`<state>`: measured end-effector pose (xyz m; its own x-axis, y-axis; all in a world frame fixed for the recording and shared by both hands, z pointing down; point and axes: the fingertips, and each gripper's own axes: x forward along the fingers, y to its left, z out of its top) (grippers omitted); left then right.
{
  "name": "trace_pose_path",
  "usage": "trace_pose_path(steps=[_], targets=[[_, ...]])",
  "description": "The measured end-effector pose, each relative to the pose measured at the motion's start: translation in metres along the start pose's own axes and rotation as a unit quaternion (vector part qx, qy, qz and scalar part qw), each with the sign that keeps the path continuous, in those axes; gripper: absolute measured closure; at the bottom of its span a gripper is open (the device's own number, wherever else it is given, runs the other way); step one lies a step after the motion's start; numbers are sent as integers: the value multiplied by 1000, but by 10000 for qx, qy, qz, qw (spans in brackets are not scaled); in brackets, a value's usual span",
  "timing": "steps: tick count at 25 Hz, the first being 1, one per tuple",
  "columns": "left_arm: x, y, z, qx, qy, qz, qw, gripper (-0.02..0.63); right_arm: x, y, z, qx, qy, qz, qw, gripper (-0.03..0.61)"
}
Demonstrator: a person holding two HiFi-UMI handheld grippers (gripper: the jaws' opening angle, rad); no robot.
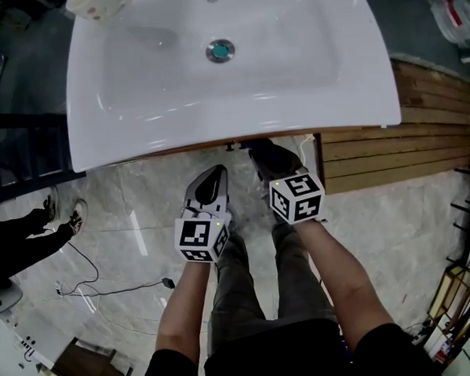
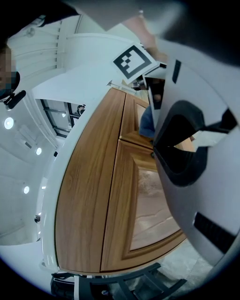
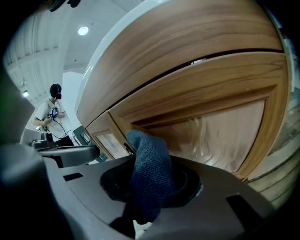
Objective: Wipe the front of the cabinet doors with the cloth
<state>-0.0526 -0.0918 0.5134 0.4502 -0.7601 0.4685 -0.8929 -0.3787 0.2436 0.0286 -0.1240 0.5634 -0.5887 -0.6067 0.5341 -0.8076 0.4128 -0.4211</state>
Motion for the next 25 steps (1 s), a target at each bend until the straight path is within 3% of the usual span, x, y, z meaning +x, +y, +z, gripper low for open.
trace_pose_path(steps=[10, 25], targets=[[44, -54, 3, 98, 82, -258, 9996, 606, -28, -61, 8, 131, -115, -212, 9996, 470], [94, -141, 0, 345, 256, -801, 9959, 606, -96, -158, 6, 561, -347, -865, 9941, 470]])
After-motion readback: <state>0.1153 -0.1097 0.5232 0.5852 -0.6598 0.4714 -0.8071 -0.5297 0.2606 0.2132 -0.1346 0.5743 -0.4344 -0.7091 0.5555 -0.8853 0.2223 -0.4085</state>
